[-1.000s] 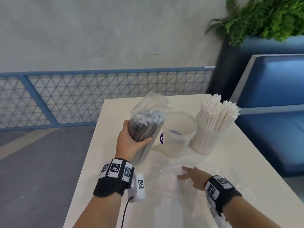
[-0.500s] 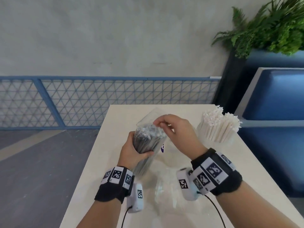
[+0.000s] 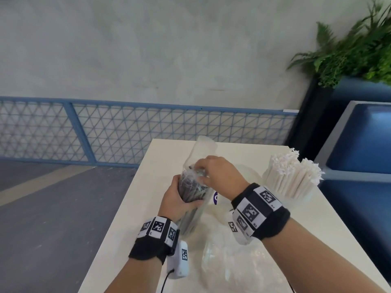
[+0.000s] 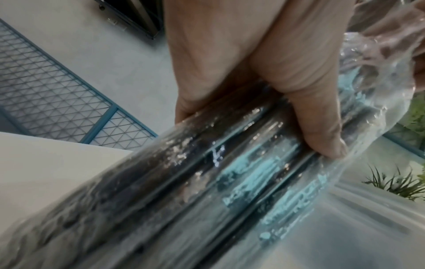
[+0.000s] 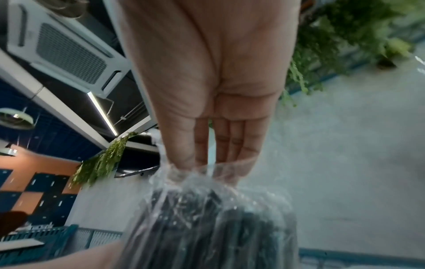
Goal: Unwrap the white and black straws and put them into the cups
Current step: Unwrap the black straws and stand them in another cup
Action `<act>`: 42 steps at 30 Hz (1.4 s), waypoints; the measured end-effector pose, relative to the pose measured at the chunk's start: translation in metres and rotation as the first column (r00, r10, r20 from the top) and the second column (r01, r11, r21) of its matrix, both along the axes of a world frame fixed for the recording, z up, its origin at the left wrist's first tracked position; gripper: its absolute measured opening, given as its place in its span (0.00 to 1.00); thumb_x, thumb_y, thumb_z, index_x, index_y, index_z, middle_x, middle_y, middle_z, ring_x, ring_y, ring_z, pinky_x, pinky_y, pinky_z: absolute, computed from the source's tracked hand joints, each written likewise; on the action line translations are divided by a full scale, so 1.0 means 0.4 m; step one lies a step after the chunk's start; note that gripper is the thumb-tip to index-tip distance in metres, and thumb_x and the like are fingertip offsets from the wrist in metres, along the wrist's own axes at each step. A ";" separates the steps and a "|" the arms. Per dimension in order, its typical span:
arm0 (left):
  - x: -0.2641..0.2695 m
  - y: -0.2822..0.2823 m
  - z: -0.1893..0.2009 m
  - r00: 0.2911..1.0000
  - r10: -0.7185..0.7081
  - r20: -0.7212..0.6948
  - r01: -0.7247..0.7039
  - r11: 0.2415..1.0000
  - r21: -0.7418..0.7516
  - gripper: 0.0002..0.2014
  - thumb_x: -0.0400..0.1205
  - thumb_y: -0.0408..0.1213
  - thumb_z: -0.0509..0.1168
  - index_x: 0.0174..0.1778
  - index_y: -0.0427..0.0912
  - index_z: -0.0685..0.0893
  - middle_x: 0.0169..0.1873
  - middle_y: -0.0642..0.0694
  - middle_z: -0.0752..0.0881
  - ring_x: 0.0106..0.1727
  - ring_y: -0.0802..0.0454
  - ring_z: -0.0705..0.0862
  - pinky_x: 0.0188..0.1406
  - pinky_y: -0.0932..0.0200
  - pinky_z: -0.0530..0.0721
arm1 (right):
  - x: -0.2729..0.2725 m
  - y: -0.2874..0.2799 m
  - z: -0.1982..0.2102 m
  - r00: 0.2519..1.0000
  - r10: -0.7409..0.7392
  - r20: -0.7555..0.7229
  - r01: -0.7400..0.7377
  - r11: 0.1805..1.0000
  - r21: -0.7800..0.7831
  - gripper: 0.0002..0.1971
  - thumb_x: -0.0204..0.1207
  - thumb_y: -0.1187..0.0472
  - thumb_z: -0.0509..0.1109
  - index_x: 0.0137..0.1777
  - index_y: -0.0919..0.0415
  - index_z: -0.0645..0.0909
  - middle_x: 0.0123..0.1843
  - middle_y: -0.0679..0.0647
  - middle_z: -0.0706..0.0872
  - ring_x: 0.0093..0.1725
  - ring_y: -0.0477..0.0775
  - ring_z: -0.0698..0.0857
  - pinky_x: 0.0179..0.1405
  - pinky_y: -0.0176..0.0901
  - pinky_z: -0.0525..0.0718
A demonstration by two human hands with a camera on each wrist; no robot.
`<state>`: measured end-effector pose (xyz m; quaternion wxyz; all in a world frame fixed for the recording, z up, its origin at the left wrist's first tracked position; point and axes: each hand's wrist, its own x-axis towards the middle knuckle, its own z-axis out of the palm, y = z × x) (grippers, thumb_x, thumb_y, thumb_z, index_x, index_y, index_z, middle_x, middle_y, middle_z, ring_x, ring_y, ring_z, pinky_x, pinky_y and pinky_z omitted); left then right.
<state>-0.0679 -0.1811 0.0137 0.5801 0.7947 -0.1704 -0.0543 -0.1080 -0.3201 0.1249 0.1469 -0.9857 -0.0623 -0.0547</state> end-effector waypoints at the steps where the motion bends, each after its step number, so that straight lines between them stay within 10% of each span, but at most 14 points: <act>1: 0.001 0.000 -0.003 1.000 -0.005 -0.002 0.005 1.000 -0.001 0.34 0.61 0.35 0.83 0.58 0.52 0.71 0.48 0.60 0.83 0.50 0.66 0.82 0.43 0.75 0.78 | 0.002 -0.002 -0.003 1.000 0.005 -0.014 -0.004 0.999 0.033 0.21 0.72 0.63 0.70 0.66 0.57 0.78 0.58 0.59 0.81 0.57 0.60 0.82 0.53 0.46 0.79; 8: 0.008 -0.013 -0.017 0.998 -0.050 0.023 0.049 0.997 0.053 0.43 0.57 0.39 0.84 0.65 0.52 0.69 0.56 0.55 0.83 0.57 0.58 0.82 0.58 0.61 0.79 | 0.011 0.002 -0.033 0.996 0.079 -0.051 -0.077 0.996 0.043 0.23 0.72 0.66 0.69 0.68 0.54 0.77 0.49 0.52 0.73 0.44 0.53 0.75 0.41 0.38 0.69; 16: 0.006 -0.026 -0.012 0.999 -0.015 -0.035 0.018 0.996 0.086 0.36 0.58 0.36 0.84 0.57 0.55 0.72 0.46 0.62 0.83 0.49 0.66 0.81 0.44 0.74 0.76 | 0.014 -0.019 -0.084 0.985 -0.097 0.140 0.035 0.919 0.393 0.03 0.69 0.71 0.72 0.38 0.70 0.86 0.28 0.40 0.74 0.29 0.36 0.70 0.35 0.19 0.70; 25: 0.020 -0.024 -0.034 0.999 0.045 -0.029 -0.042 0.994 0.096 0.31 0.59 0.39 0.83 0.53 0.51 0.75 0.49 0.52 0.86 0.53 0.53 0.85 0.54 0.56 0.83 | 0.026 -0.095 0.016 0.897 -0.294 0.331 0.021 0.776 0.631 0.05 0.69 0.67 0.76 0.33 0.61 0.85 0.30 0.46 0.83 0.29 0.36 0.77 0.35 0.24 0.77; 30: 0.029 -0.022 -0.041 0.997 0.066 -0.045 -0.062 0.994 0.087 0.30 0.59 0.39 0.83 0.52 0.49 0.75 0.49 0.50 0.87 0.52 0.51 0.85 0.54 0.54 0.83 | 0.018 -0.105 0.031 0.797 -0.444 0.410 -0.007 0.672 0.740 0.10 0.70 0.63 0.76 0.46 0.54 0.78 0.49 0.51 0.82 0.40 0.40 0.83 0.39 0.23 0.80; 33: 0.028 -0.026 -0.035 0.997 0.079 -0.025 -0.078 0.996 0.044 0.30 0.57 0.40 0.82 0.49 0.53 0.74 0.47 0.51 0.87 0.49 0.53 0.87 0.51 0.58 0.85 | -0.003 -0.056 -0.047 0.814 -0.539 0.217 0.101 0.499 0.861 0.22 0.66 0.55 0.79 0.56 0.57 0.72 0.57 0.56 0.78 0.48 0.50 0.83 0.43 0.32 0.84; 36: 0.017 -0.041 -0.033 0.998 0.064 0.026 -0.065 0.996 0.055 0.30 0.58 0.41 0.81 0.50 0.58 0.73 0.47 0.52 0.86 0.51 0.56 0.86 0.50 0.59 0.85 | -0.014 -0.008 -0.102 0.902 -0.432 0.010 0.232 0.504 0.832 0.34 0.64 0.49 0.80 0.66 0.57 0.70 0.60 0.49 0.82 0.57 0.48 0.83 0.57 0.44 0.83; 42: -0.007 -0.059 -0.033 0.992 0.084 0.100 -0.093 0.991 0.094 0.32 0.60 0.46 0.79 0.57 0.59 0.73 0.49 0.53 0.82 0.52 0.55 0.83 0.52 0.49 0.86 | 0.045 0.007 -0.086 0.857 -0.507 -0.092 0.273 0.296 0.915 0.32 0.52 0.49 0.85 0.55 0.57 0.77 0.49 0.52 0.88 0.50 0.53 0.87 0.55 0.57 0.86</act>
